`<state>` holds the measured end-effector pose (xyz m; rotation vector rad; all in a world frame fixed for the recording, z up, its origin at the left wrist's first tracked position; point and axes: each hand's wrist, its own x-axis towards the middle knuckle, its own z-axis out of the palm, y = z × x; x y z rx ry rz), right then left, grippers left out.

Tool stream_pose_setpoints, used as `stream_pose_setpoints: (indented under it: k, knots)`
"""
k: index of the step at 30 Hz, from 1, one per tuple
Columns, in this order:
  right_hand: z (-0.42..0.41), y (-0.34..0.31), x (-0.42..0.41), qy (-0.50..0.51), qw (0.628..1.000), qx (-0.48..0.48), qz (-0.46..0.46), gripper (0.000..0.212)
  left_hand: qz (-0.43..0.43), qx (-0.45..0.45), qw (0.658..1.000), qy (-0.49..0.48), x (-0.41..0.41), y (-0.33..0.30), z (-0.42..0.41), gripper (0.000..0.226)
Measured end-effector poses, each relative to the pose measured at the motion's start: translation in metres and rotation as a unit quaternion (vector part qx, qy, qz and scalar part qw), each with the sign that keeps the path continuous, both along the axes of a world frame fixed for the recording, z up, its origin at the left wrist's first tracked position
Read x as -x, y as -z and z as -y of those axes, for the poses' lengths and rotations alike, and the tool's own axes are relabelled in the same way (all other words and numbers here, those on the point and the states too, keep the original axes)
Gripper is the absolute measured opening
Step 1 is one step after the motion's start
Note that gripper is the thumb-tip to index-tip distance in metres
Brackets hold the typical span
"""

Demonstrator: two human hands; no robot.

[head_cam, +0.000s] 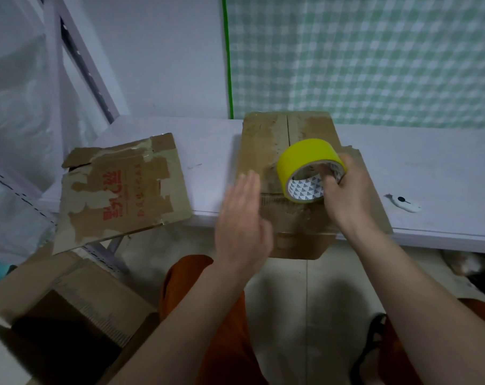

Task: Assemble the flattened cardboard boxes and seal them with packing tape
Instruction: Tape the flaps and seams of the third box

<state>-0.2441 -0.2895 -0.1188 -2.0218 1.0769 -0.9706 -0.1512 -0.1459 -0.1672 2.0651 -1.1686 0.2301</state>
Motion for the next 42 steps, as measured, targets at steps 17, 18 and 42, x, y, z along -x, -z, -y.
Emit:
stream_pose_setpoints:
  k: [17,18,42]
  knots:
    - [0.043,-0.005,0.076,0.043,0.982,0.170,-0.063,0.071,0.115,-0.175,0.976,-0.051,0.012,-0.002,0.011,0.075]
    - [0.045,-0.004,0.074,0.033,0.988,0.151,-0.025,0.072,0.110,-0.176,0.977,-0.052,0.013,-0.005,0.013,0.074]
    - [0.072,0.030,0.101,0.034,0.989,0.117,-0.083,0.070,0.179,-0.194,0.963,0.061,0.024,-0.002,0.036,0.082]
